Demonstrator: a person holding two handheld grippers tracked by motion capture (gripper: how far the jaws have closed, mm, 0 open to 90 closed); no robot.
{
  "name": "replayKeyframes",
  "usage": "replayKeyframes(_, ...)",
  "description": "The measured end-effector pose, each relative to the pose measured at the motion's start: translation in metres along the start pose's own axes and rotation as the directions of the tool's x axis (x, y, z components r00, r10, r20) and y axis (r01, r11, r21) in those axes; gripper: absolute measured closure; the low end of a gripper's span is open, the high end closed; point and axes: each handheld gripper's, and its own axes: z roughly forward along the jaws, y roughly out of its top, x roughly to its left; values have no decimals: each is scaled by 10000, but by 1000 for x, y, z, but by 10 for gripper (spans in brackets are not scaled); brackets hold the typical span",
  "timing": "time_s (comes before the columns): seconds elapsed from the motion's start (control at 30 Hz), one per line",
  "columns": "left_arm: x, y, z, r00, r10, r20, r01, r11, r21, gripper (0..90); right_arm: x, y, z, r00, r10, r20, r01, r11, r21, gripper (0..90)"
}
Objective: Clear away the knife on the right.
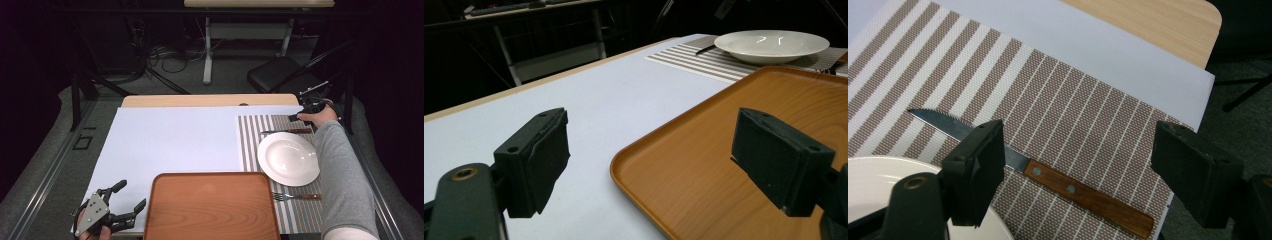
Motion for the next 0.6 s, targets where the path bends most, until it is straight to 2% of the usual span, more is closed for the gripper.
replayKeyframes(0.3,0,0,0,10000,-1,-5,1,10000,-4,152,-2,-2,-5,9992,-396,21,396,9992,63,268)
replayKeyframes(0.43,0,0,0,10000,23,11,-23,10000,17,152,-2,-3,-8,9918,-1274,112,1269,9912,386,267)
replayKeyframes(0.47,0,0,0,10000,23,13,-23,10000,19,152,-2,-2,-9,9884,-1513,130,1507,9878,401,265)
replayKeyframes(0.53,0,0,0,10000,22,10,-22,10000,17,152,0,-1,-10,9756,-2177,264,2164,9752,458,251)
replayKeyframes(0.6,0,0,0,10000,19,15,-19,10000,22,152,3,0,-12,9542,-2977,289,2948,9524,775,248)
